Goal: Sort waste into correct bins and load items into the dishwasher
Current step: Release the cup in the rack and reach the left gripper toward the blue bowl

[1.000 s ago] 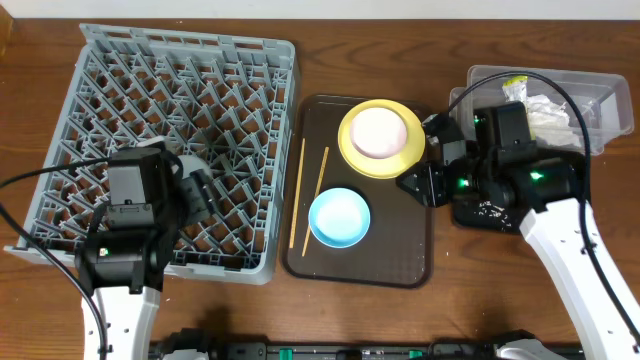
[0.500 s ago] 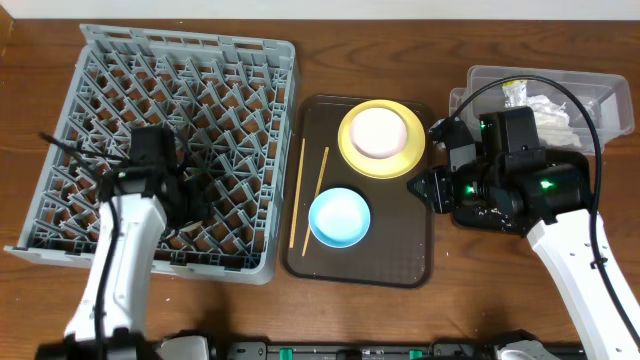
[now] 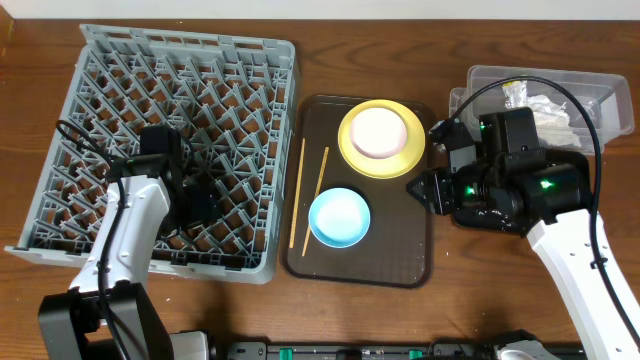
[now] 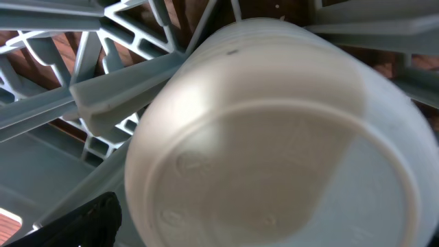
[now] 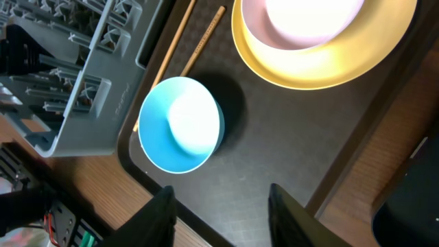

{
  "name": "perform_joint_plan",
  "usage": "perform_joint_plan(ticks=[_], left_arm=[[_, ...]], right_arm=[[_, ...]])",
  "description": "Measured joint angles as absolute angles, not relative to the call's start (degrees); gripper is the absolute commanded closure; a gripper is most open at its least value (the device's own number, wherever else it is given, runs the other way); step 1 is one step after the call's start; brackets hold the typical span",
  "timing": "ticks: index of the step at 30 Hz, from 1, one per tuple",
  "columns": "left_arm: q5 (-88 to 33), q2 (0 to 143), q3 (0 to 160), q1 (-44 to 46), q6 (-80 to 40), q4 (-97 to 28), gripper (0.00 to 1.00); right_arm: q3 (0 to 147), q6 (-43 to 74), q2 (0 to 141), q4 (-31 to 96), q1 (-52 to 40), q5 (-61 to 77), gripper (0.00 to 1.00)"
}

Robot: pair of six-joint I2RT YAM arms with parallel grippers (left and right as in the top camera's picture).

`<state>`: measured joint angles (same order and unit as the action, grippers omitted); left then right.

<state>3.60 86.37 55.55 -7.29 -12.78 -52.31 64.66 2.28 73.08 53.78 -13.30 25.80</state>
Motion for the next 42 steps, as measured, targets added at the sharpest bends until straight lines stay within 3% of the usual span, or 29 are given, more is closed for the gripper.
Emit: perform_joint_plan(ticks=[7, 11, 14, 17, 24, 30, 31, 33, 39, 42], left_arm=[[3.6, 83.6, 55.6, -7.3, -12.6, -52.4, 0.02], [1.4, 73.8, 57.9, -7.0, -12.6, -52.0, 0.02], [-4.2, 65.4, 58.5, -3.7, -12.6, -51.6, 0.02], [-5.3, 61.2, 58.6, 5.7, -12.6, -49.3, 0.02], [-5.5, 67.5, 58.8, 29.2, -12.9, -37.9, 0.02], [-5.7, 87.0, 59.0, 45.2, -13.0, -26.4, 0.0], [-5.7, 89.4, 59.0, 46.4, -13.1, -25.1, 0.02], [-5.8, 95.0, 59.0, 48.4, -13.1, -23.1, 0.16], [-5.9, 102.5, 59.0, 49.0, -12.8, -23.0, 0.72], [-5.9, 102.7, 59.0, 49.0, -13.1, -22.9, 0.81]], right_arm=[[64.7, 2.0, 73.1, 53.8, -13.3, 25.6, 0.18], [64.7, 1.9, 73.1, 53.8, -13.3, 25.6, 0.2], [64.7, 2.5, 73.1, 54.1, -13.3, 22.4, 0.13], [64.7, 7.0, 72.9, 56.4, -12.7, 13.3, 0.01], [64.8, 10.6, 66.8, 58.0, -7.4, 7.4, 0.01], [64.8, 10.7, 66.3, 60.0, -6.5, 6.5, 0.01], [64.8, 10.7, 66.3, 60.0, -6.5, 6.5, 0.01], [64.8, 10.7, 66.3, 60.2, -6.5, 6.5, 0.01], [64.8, 10.7, 66.3, 60.2, -6.5, 6.5, 0.01], [64.8, 10.7, 66.3, 60.2, -6.5, 6.5, 0.01]])
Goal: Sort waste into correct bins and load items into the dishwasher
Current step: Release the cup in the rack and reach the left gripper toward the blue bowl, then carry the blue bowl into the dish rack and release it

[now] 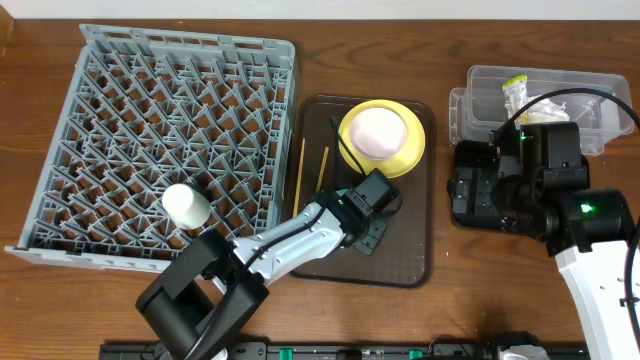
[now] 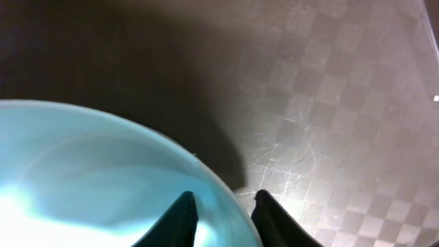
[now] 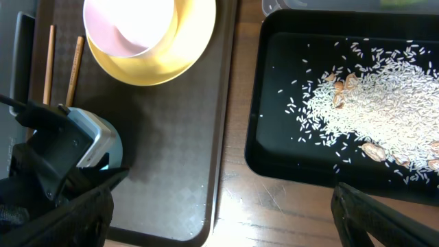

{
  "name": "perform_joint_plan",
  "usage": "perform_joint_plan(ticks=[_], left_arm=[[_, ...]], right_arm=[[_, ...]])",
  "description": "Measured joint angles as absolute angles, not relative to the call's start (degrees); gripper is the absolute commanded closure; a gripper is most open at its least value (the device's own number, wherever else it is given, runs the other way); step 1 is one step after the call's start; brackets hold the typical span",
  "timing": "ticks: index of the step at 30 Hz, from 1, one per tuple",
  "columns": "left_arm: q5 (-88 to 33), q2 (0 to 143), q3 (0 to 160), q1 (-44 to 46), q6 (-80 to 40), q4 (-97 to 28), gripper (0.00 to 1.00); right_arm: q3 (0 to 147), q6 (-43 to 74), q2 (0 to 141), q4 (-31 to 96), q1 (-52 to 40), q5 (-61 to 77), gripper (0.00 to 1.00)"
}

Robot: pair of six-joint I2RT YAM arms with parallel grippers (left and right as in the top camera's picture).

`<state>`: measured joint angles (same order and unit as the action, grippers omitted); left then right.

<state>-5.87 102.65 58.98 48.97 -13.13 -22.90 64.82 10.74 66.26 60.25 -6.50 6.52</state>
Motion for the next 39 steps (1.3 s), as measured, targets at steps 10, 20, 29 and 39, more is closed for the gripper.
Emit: perform_joint_plan(ticks=[10, 20, 29, 39], left_arm=[[-7.3, 96.2, 59.0, 49.0, -13.1, -23.5, 0.94], [-12.5, 72.6, 59.0, 34.6, -13.1, -23.6, 0.94], [-47.1, 75.2, 59.0, -0.7, -13.0, -18.3, 0.94], [-78.6, 91.0, 59.0, -17.4, -14.2, -8.7, 0.94]], right_arm=[[64.8, 10.7, 66.3, 60.4, -6.5, 6.5, 0.01], [64.8, 10.7, 66.3, 60.4, -6.5, 6.4, 0.01], [64.8, 10.7, 66.3, 60.5, -6.5, 6.4, 0.01], [64.8, 10.7, 66.3, 60.6, -6.5, 6.4, 0.01]])
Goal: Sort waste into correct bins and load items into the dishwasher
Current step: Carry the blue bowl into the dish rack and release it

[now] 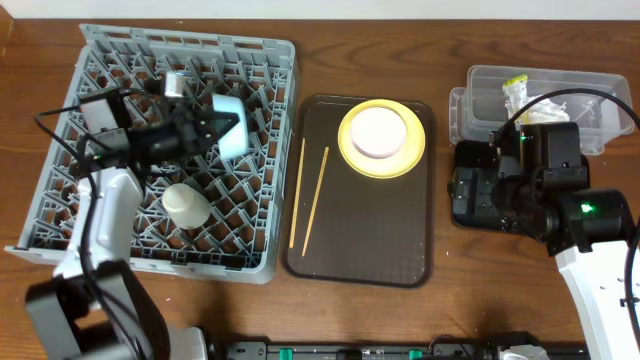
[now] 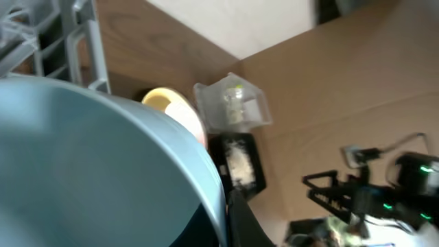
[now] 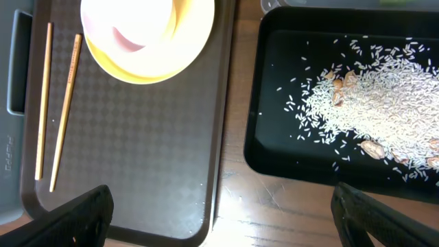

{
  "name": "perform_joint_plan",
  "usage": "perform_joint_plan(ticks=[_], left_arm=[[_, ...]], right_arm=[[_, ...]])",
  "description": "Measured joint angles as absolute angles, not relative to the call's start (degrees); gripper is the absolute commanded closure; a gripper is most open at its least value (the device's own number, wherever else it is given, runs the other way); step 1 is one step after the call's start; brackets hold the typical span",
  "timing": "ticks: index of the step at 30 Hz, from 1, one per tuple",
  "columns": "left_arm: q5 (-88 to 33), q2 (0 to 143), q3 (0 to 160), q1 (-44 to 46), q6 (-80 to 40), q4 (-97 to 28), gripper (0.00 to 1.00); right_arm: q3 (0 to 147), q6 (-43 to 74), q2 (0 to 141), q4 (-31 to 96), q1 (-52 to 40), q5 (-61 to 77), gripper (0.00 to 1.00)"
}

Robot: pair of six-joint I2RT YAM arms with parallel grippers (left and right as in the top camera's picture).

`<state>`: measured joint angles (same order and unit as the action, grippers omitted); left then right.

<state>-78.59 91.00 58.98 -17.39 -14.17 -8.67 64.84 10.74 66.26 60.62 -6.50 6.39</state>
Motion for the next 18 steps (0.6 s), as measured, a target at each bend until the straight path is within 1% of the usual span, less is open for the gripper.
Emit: perform_joint_plan(ticks=[5, 10, 11, 12, 13, 14, 15, 18], left_arm=[[-85.3, 96.6, 59.0, -21.1, -14.4, -4.6, 0.94], [-87.7, 101.6, 59.0, -24.2, -14.6, -3.1, 0.94], [-88.4, 101.9, 59.0, -25.0, -14.6, -2.9, 0.9], [-88.6, 102.0, 59.0, -26.0, -14.6, -2.9, 0.83], [-88.5, 102.0, 59.0, -26.8, -14.7, -2.7, 0.79], [-88.3, 102.0, 59.0, -27.5, -14.9, -2.5, 0.62], [-87.7, 102.1, 59.0, -28.8, -14.8, -2.6, 0.41], [-86.6, 102.1, 59.0, -31.5, -15.0, -2.6, 0.25]], right_arm=[[64.8, 10.7, 66.3, 60.6, -6.5, 6.4, 0.01], [64.8, 10.7, 66.3, 61.1, -6.5, 6.4, 0.01], [64.8, 10.7, 66.3, 61.2, -6.5, 6.4, 0.01], [64.8, 10.7, 66.3, 61.5, -6.5, 6.4, 0.01], [64.8, 10.7, 66.3, 61.5, -6.5, 6.4, 0.01], [64.8, 10.7, 66.3, 61.5, -6.5, 6.4, 0.01], [64.8, 10.7, 66.3, 61.5, -6.5, 6.4, 0.01], [64.8, 10.7, 66.3, 61.5, -6.5, 6.4, 0.01]])
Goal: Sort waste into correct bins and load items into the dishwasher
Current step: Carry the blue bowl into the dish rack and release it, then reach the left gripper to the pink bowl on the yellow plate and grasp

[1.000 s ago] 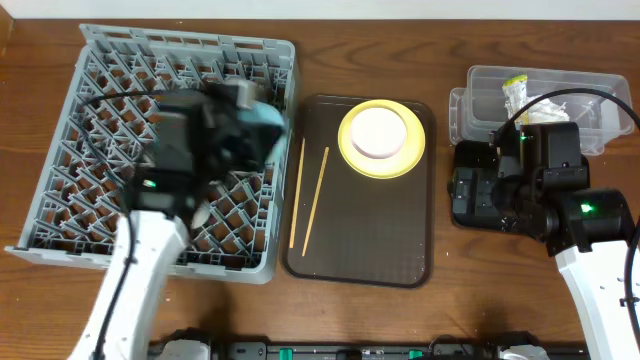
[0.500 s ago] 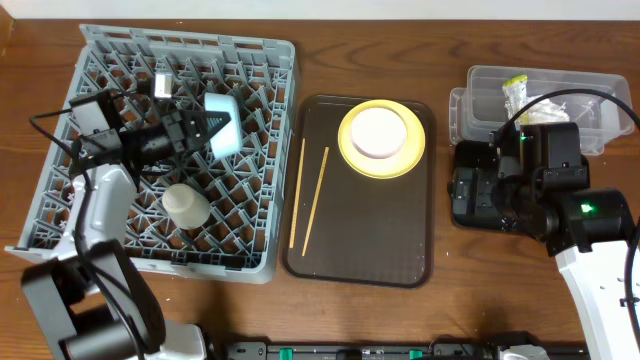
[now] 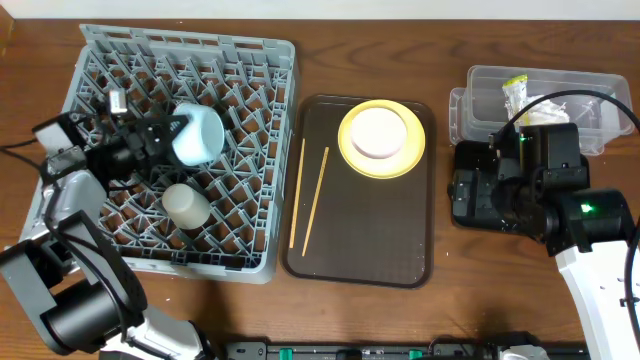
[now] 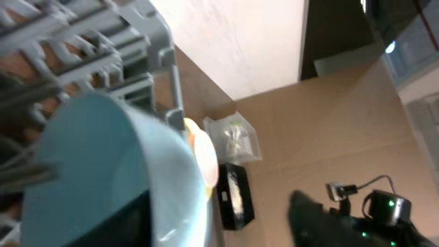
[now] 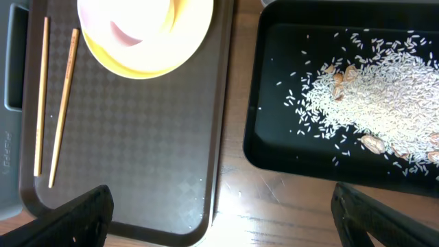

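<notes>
The blue bowl (image 3: pixel 197 133) lies on its side among the pegs of the grey dish rack (image 3: pixel 250 60). In the left wrist view the bowl (image 4: pixel 103 165) fills the lower left. My left gripper (image 3: pixel 152 140) is open, its fingers spread either side of the bowl's rim. A white cup (image 3: pixel 186 205) lies in the rack just in front of the bowl. On the brown tray (image 3: pixel 390 250) a pink bowl (image 3: pixel 378 130) sits in a yellow plate (image 3: pixel 410 150), with two chopsticks (image 3: pixel 317 200) on the left. My right gripper (image 5: pixel 219 219) hangs open and empty over the tray's right edge.
A black bin (image 5: pixel 357 103) holding rice and scraps sits right of the tray, under my right arm (image 3: pixel 520 185). A clear bin (image 3: pixel 540 85) with wrappers stands at the back right. The rack's right wall (image 3: pixel 285 150) borders the tray.
The blue bowl was up over the rack's right part with my left gripper shut on it; now it lies lower and further left among the pegs and the jaws are open. The right arm has not moved.
First my left gripper was in the rack at the white cup and my right hung over the tray. Then the cup lay in the rack, my left was at the blue bowl on the tray, and my right was over the black bin. The bowl was then over the rack, now in it.
</notes>
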{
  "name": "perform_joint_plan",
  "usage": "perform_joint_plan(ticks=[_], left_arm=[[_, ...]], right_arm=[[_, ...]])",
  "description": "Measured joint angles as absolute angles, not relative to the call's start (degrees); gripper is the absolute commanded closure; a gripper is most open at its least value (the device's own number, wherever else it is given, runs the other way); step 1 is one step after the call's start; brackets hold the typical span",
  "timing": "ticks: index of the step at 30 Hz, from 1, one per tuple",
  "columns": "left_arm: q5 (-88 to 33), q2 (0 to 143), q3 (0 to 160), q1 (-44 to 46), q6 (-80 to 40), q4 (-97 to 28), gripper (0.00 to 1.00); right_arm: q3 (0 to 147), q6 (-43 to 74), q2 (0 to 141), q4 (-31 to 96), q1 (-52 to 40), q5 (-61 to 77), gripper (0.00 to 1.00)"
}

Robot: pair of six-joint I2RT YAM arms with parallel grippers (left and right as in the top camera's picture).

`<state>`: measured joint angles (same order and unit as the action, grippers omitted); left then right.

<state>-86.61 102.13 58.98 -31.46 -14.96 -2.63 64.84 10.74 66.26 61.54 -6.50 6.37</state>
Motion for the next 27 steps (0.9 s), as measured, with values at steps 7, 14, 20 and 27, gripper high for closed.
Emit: perform_joint_plan(ticks=[7, 14, 20, 27], left_arm=[[-86.1, 102.1, 59.0, -33.8, -18.2, -2.7, 0.12], [-76.8, 95.3, 59.0, -35.7, -20.0, -4.1, 0.07], [-65.3, 83.5, 59.0, -34.4, -20.9, -8.6, 0.06], [-46.2, 72.6, 59.0, -12.8, -18.0, -16.0, 0.06]], right_arm=[[64.8, 10.7, 66.3, 61.8, -6.5, 6.4, 0.01], [64.8, 10.7, 66.3, 62.5, -6.5, 6.4, 0.01], [64.8, 10.7, 66.3, 62.7, -6.5, 6.3, 0.01], [64.9, 13.5, 66.3, 63.9, -5.9, 2.1, 0.01]])
